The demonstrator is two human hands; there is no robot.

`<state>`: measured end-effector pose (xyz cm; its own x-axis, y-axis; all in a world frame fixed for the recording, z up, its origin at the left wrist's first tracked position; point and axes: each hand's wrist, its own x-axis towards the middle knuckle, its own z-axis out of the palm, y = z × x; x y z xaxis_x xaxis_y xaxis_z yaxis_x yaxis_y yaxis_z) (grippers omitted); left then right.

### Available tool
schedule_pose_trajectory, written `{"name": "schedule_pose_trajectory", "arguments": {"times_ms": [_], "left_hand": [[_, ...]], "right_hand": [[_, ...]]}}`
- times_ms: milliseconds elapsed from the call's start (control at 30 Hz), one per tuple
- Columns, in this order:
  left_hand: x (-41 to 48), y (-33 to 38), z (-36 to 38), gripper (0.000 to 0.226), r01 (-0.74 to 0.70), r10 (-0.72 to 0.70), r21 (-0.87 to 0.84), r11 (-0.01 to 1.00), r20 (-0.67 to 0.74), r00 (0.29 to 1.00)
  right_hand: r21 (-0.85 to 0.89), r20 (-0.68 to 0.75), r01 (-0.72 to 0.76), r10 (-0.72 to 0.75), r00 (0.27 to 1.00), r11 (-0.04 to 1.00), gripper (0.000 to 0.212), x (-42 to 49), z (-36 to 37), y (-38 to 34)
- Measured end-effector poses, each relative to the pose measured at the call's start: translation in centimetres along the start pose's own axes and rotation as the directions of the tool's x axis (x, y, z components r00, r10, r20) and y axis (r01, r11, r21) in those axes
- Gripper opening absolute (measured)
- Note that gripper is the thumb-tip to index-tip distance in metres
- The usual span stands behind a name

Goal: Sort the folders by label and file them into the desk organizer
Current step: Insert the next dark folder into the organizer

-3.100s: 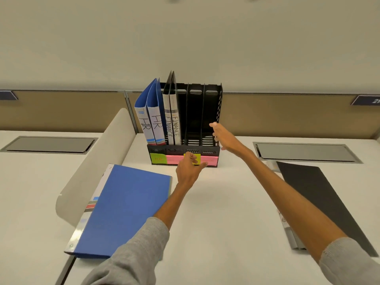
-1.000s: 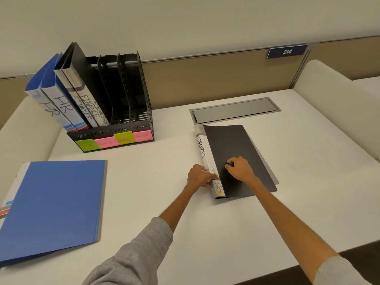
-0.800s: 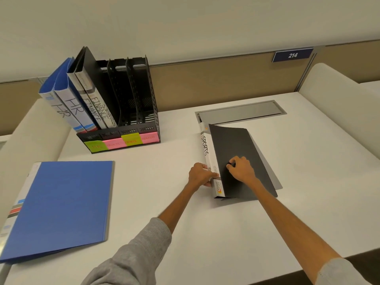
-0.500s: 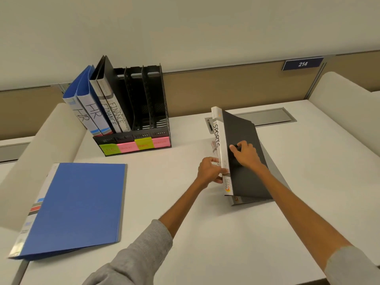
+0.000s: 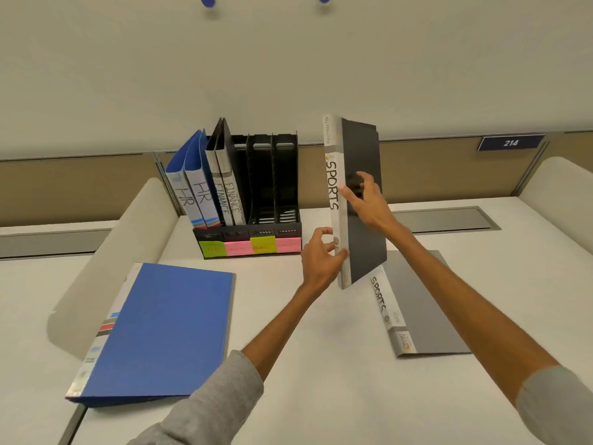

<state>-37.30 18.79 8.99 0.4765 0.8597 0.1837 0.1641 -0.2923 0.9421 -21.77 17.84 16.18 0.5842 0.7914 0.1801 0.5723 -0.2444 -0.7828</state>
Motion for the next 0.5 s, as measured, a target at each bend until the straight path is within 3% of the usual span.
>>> {"name": "schedule_pose_trajectory", "arguments": {"times_ms": [233, 500], "left_hand": [[1.7, -0.5, -4.7, 0.047, -0.074, 0.075, 0.014, 0.997, -0.115, 0.991], [1.9, -3.1, -7.9, 0.047, -0.085, 0.095, 0.064, 0.994, -0.177, 0.98]], "right_hand": [[0.043, 0.023, 0.148, -0.149, 0.989, 0.988, 0.078, 2.0, 2.6, -7.2], [-0.04, 0.062, 0.165, -0.162, 0.985, 0.986, 0.09, 1.6, 6.8, -9.7]]}}
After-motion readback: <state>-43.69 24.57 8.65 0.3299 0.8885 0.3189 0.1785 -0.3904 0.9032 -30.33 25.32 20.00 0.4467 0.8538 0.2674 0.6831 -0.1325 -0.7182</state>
